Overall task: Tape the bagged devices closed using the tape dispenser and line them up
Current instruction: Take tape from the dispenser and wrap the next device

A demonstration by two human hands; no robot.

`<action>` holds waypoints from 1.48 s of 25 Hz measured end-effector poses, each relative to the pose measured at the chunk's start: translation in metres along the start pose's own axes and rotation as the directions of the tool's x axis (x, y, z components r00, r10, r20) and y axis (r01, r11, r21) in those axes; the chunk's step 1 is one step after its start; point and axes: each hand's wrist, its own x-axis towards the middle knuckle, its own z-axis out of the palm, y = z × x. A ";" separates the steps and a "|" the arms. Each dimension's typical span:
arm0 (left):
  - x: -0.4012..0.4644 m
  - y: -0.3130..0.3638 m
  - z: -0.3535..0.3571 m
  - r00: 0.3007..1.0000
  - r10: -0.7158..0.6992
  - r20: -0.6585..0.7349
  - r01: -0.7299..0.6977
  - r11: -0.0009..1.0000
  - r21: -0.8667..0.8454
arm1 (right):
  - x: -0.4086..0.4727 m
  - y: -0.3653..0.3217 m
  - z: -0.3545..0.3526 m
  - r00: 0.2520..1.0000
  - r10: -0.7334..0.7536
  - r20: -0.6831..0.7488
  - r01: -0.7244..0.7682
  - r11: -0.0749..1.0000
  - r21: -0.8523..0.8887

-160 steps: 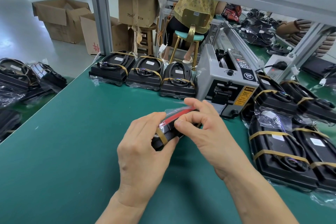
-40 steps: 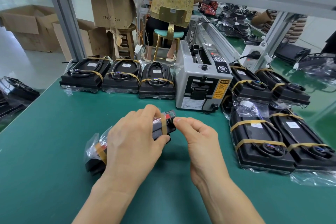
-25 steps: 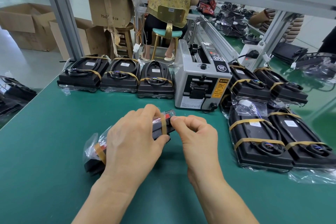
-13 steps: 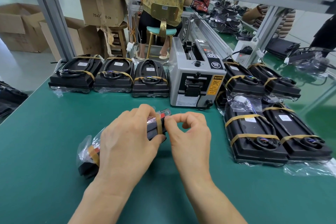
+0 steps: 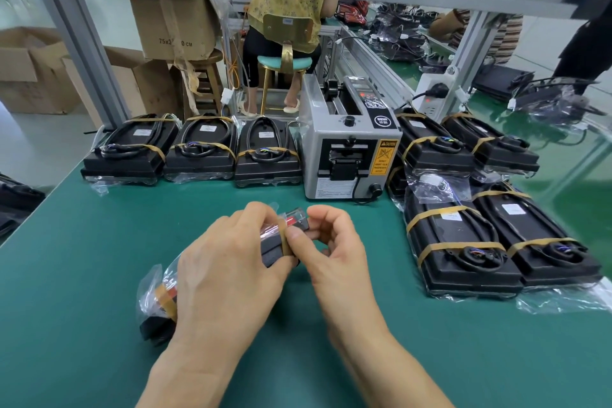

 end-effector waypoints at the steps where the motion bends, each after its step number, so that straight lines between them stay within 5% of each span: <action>1: 0.000 0.000 0.000 1.000 0.001 0.005 -0.001 1.000 -0.001 | 0.002 0.000 -0.005 0.999 -0.010 0.039 0.010 1.000 -0.016; 10: 0.008 -0.012 -0.006 0.972 0.118 0.202 -0.124 0.992 0.018 | 0.020 0.009 -0.023 0.948 0.311 0.070 -0.312 0.950 0.010; 13: 0.016 -0.024 -0.020 0.991 0.065 0.117 -0.015 0.923 -0.385 | 0.007 0.002 -0.036 0.973 0.104 0.204 -0.087 0.992 -0.093; 17: 0.021 -0.039 -0.031 0.991 -0.042 0.128 0.133 0.464 -0.876 | 0.005 -0.033 -0.043 0.911 -0.250 0.329 0.362 0.867 -0.344; 19: 0.018 -0.042 -0.025 0.979 -0.070 0.191 0.203 0.270 -0.941 | 0.005 -0.055 -0.043 0.829 -0.414 0.377 0.555 0.697 -0.454; 22: 0.013 -0.045 -0.014 0.973 -0.065 0.223 0.232 0.181 -0.956 | 0.012 -0.076 -0.037 0.667 -0.529 0.525 0.740 0.385 -0.552; 26: 0.004 -0.051 -0.006 0.968 -0.070 0.241 0.247 0.092 -0.965 | 0.021 -0.077 -0.030 0.733 -0.381 0.563 0.674 0.518 -0.528; 29: 0.005 -0.050 -0.012 0.967 -0.067 0.247 0.256 0.176 -0.951 | 0.032 -0.076 -0.027 0.743 -0.398 0.537 0.662 0.553 -0.506; 31: 0.008 -0.045 -0.025 0.988 -0.043 0.146 0.148 0.502 -0.852 | 0.039 -0.076 -0.028 0.772 -0.388 0.503 0.621 0.629 -0.469; 33: 0.013 -0.035 -0.039 0.994 0.103 -0.030 -0.102 0.825 -0.555 | 0.041 -0.077 -0.027 0.795 -0.356 0.492 0.573 0.707 -0.415; 35: 0.020 -0.021 -0.043 0.953 0.288 -0.089 -0.301 0.904 -0.303 | 0.041 -0.077 -0.025 0.790 -0.351 0.502 0.559 0.748 -0.358; 37: 0.023 -0.008 -0.042 0.951 0.305 -0.053 -0.308 0.912 -0.272 | 0.041 -0.077 -0.023 0.786 -0.338 0.517 0.540 0.782 -0.311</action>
